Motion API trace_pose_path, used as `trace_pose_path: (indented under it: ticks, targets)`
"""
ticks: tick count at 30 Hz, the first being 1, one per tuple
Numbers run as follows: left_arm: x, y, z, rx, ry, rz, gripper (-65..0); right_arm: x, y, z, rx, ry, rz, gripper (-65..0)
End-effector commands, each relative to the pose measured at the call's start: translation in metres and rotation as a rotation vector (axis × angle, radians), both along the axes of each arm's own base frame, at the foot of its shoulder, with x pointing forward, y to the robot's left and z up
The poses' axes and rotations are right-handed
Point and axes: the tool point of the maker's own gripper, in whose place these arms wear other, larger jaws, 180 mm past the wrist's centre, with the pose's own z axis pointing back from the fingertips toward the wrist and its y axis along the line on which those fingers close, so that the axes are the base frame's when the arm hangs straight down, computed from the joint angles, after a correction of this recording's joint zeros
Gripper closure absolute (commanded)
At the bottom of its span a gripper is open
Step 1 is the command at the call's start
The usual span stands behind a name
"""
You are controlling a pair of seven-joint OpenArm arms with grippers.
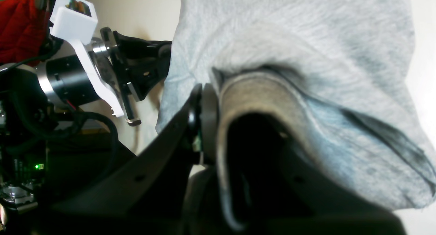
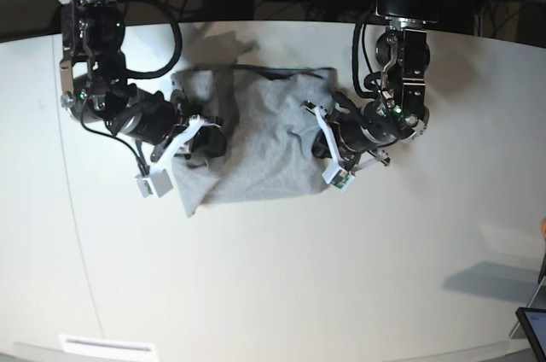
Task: Fold the T-shirt properly
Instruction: 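Fold both ends inward toward each other over the shirt's middle, then lift the right gripper and reach it over the bundled shirt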
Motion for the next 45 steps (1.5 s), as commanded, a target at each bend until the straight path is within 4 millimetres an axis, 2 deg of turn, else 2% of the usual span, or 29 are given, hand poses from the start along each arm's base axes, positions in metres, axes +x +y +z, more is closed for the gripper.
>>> trace_pose_path:
  ticks: [1, 7, 9, 17, 20, 23, 27, 29, 34, 39, 45]
  targets:
    - [-0.022, 0.007, -0.022, 0.09, 0.112, -0.018, -4.7, 0.007, 0.002, 0.015, 0.023, -0.051, -0.001, 0.0]
    - [-0.021, -0.005, -0.021, 0.062, 0.11, -0.02, -4.7, -0.002, 0.02, 0.012, 0.044, 0.032, -0.015, 0.0]
    - [-0.021, -0.005, -0.021, 0.062, 0.11, -0.02, -4.7, -0.001, 0.027, 0.016, 0.052, 0.043, -0.019, 0.0]
    - [-0.022, 0.001, -0.021, 0.071, 0.109, -0.01, -4.7, -0.01, 0.045, 0.009, 0.062, 0.103, -0.024, 0.0]
    - [-0.023, 0.013, -0.022, 0.09, 0.111, -0.008, -4.7, -0.013, 0.048, 0.008, 0.061, 0.113, -0.02, 0.0]
    - [-0.021, 0.031, -0.011, 0.129, 0.073, -0.004, -4.7, -0.012, 0.047, 0.007, 0.056, 0.11, -0.023, 0.0]
    - [-0.019, 0.077, 0.014, 0.191, 0.03, 0.099, -4.7, -0.009, 0.037, -0.002, -0.028, 0.085, -0.047, 0.0]
    - [-0.019, 0.101, 0.025, 0.246, 0.022, 0.119, -4.7, -0.012, 0.042, -0.006, -0.064, 0.074, -0.027, 0.0]
    - [-0.036, 0.144, 0.03, 0.394, 0.051, 0.071, -4.7, -0.017, 0.05, -0.013, -0.121, 0.098, -0.058, 0.0]
    - [-0.058, 0.167, 0.031, 0.475, 0.077, 0.038, -4.7, -0.02, 0.063, -0.013, -0.143, 0.096, -0.041, 0.0]
    - [-0.077, 0.172, 0.034, 0.518, 0.088, 0.0, -4.7, -0.018, 0.067, -0.012, -0.125, 0.124, -0.081, 0.0]
